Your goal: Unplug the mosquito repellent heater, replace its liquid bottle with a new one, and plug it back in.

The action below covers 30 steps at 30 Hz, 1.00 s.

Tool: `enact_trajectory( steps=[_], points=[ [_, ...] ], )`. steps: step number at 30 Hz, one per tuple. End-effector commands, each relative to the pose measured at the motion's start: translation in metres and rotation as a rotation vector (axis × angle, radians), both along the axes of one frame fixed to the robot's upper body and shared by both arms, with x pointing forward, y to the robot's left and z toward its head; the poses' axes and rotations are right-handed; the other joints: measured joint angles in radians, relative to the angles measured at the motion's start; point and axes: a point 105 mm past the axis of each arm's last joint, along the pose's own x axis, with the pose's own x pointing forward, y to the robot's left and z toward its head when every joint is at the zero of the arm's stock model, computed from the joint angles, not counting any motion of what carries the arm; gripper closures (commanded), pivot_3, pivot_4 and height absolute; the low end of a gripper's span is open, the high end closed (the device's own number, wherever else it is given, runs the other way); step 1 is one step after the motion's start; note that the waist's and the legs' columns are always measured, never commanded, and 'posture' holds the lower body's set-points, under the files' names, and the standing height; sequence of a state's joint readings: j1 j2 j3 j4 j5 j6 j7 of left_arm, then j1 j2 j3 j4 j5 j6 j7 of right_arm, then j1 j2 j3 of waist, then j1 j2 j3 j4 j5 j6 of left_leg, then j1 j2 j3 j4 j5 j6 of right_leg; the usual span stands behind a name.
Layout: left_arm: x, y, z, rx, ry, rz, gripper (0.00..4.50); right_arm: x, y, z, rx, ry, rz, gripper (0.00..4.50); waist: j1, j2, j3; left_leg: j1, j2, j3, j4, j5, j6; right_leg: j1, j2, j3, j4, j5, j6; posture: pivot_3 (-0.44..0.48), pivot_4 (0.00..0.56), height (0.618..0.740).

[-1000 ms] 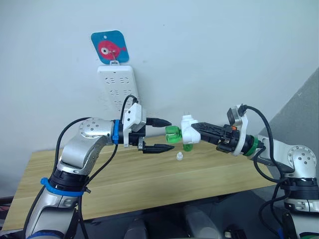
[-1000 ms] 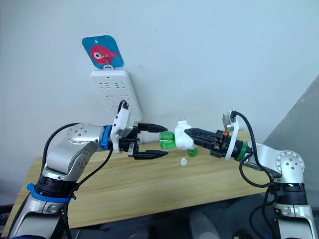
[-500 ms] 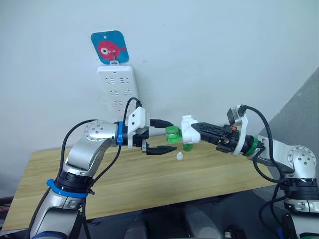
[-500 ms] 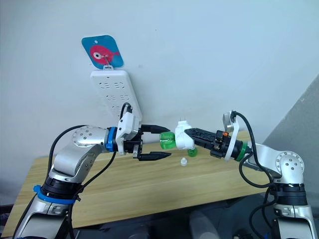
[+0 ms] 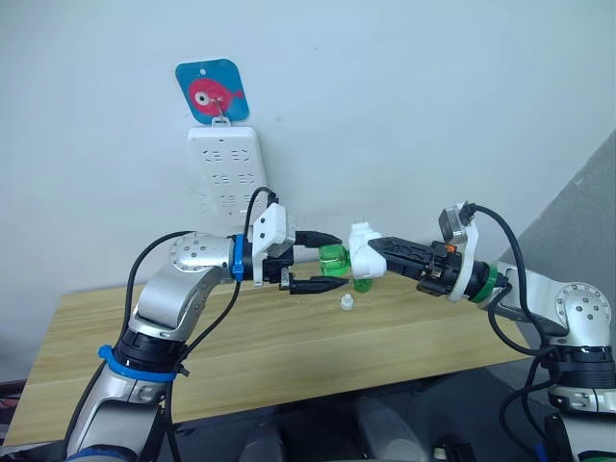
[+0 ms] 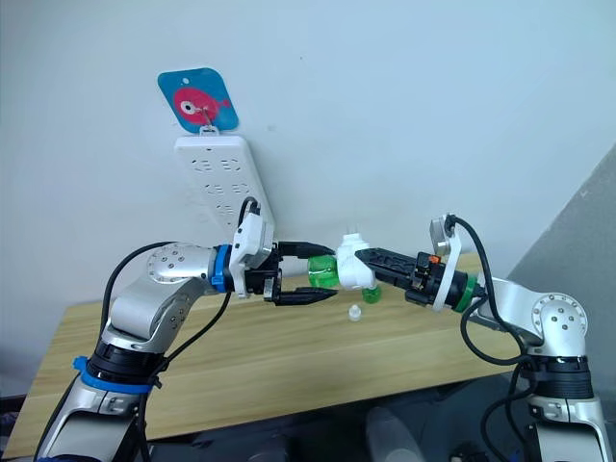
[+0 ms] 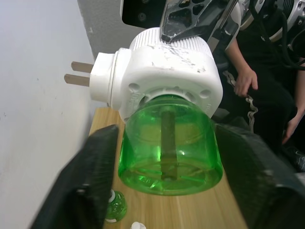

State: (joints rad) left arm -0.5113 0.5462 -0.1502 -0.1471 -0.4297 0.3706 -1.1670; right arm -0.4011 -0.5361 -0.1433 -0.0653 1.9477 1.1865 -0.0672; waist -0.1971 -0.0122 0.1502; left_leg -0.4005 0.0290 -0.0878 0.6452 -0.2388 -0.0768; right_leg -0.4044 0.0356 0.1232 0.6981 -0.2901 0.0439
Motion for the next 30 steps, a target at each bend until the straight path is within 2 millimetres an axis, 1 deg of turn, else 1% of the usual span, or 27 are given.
enact_trajectory(
  steps=[1,9,11,12,14,15,17,20,22,23,25,27,28,29,30],
  points=[
    [0.0,-0.003,0.01,-0.002,-0.042,-0.008,2.22,-0.005,0.001,0.012,0.025,-0.047,0.015,1.52,0.0,0.0,0.0,0.0,0.0,0.0,0.0,0.0,0.0,0.0,0.0,0.0,0.0,0.0,0.0,-0.203,0.076,0.74],
    [0.002,-0.001,0.008,0.002,-0.045,0.006,2.22,-0.005,0.0,0.016,0.035,-0.068,0.01,1.52,0.0,0.0,0.0,0.0,0.0,0.0,0.0,0.0,0.0,0.0,0.0,0.0,0.0,0.0,0.0,-0.204,0.08,0.74],
    [0.004,0.0,0.009,-0.007,-0.047,0.011,2.22,-0.006,-0.001,0.018,0.036,-0.075,0.005,0.81,0.0,0.0,0.0,0.0,0.0,0.0,0.0,0.0,0.0,0.0,0.0,0.0,0.0,0.0,0.0,-0.204,0.081,0.74],
    [0.004,0.0,0.009,-0.011,-0.047,0.013,2.22,-0.006,-0.002,0.018,0.036,-0.078,0.002,0.61,0.0,0.0,0.0,0.0,0.0,0.0,0.0,0.0,0.0,0.0,0.0,0.0,0.0,0.0,0.0,-0.204,0.081,0.74],
    [0.005,0.002,0.009,-0.025,-0.037,0.016,2.22,-0.006,-0.004,0.017,0.021,-0.076,-0.008,0.03,0.0,0.0,0.0,0.0,0.0,0.0,0.0,0.0,0.0,0.0,0.0,0.0,0.0,0.0,0.0,-0.208,0.082,0.74],
    [0.006,0.002,0.008,-0.027,-0.033,0.016,2.22,-0.006,-0.005,0.016,0.012,-0.075,-0.014,0.0,0.0,0.0,0.0,0.0,0.0,0.0,0.0,0.0,0.0,0.0,0.0,0.0,0.0,0.0,0.0,-0.208,0.082,0.74],
    [0.006,0.003,0.008,-0.031,-0.022,0.014,2.22,-0.011,-0.011,0.013,-0.028,-0.079,-0.012,0.0,0.001,0.0,0.0,0.0,0.0,0.0,0.0,0.0,0.0,0.0,0.0,0.0,0.0,0.0,0.0,-0.21,0.083,0.74],
    [0.007,0.005,0.006,-0.029,-0.012,0.013,2.22,-0.027,-0.02,0.008,-0.149,-0.107,0.023,0.0,0.003,0.0,0.0,0.0,0.0,0.0,0.0,0.0,0.0,0.0,0.0,0.0,0.0,0.0,0.0,-0.216,0.086,0.74],
    [0.007,0.007,0.006,-0.029,-0.005,0.009,2.22,-0.038,-0.026,0.004,-0.28,-0.181,0.056,0.0,0.002,0.0,0.0,0.0,0.0,0.0,0.0,0.0,0.0,0.0,0.0,0.0,0.0,0.0,0.001,-0.216,0.086,0.74],
    [0.007,0.008,0.007,-0.028,-0.001,0.004,2.22,-0.039,-0.031,0.004,-0.335,-0.224,0.054,0.0,0.003,0.0,0.0,0.0,0.0,0.0,0.0,0.0,0.0,0.0,0.0,0.0,0.0,0.0,0.001,-0.22,0.088,0.74],
    [0.006,0.009,0.007,-0.025,0.015,-0.014,2.22,-0.038,-0.039,0.015,-0.406,-0.336,0.041,0.0,0.0,0.0,0.0,0.0,0.0,0.0,0.0,0.0,0.0,0.0,0.0,0.0,-0.001,-0.001,0.001,-0.229,0.092,0.74],
    [0.002,0.01,0.006,-0.016,0.036,-0.048,2.22,-0.03,-0.045,0.032,-0.431,-0.444,0.007,0.0,-0.002,0.0,0.0,0.001,0.0,0.001,0.0,0.0,0.0,0.0,0.0,0.001,-0.001,-0.001,0.001,-0.236,0.094,0.74],
    [0.001,0.01,0.006,-0.014,0.044,-0.063,2.22,-0.028,-0.046,0.039,-0.438,-0.488,0.005,0.36,-0.004,0.0,0.0,0.001,0.001,0.002,0.0,0.0,0.0,0.0,0.001,0.001,-0.001,-0.001,0.001,-0.243,0.094,0.74],
    [-0.002,0.011,0.007,-0.012,0.059,-0.083,2.22,-0.026,-0.046,0.047,-0.459,-0.538,0.01,0.6,-0.004,0.0,0.0,0.001,0.001,0.002,0.0,0.0,0.0,0.0,0.001,0.001,-0.001,-0.001,0.001,-0.247,0.094,0.74],
    [-0.006,0.011,0.007,-0.004,0.076,-0.114,2.22,-0.021,-0.046,0.053,-0.49,-0.592,0.006,0.93,-0.005,0.0,0.0,0.001,0.001,0.002,0.0,0.0,0.0,0.0,0.001,0.001,-0.001,-0.001,0.001,-0.247,0.094,0.74]
  ],
)
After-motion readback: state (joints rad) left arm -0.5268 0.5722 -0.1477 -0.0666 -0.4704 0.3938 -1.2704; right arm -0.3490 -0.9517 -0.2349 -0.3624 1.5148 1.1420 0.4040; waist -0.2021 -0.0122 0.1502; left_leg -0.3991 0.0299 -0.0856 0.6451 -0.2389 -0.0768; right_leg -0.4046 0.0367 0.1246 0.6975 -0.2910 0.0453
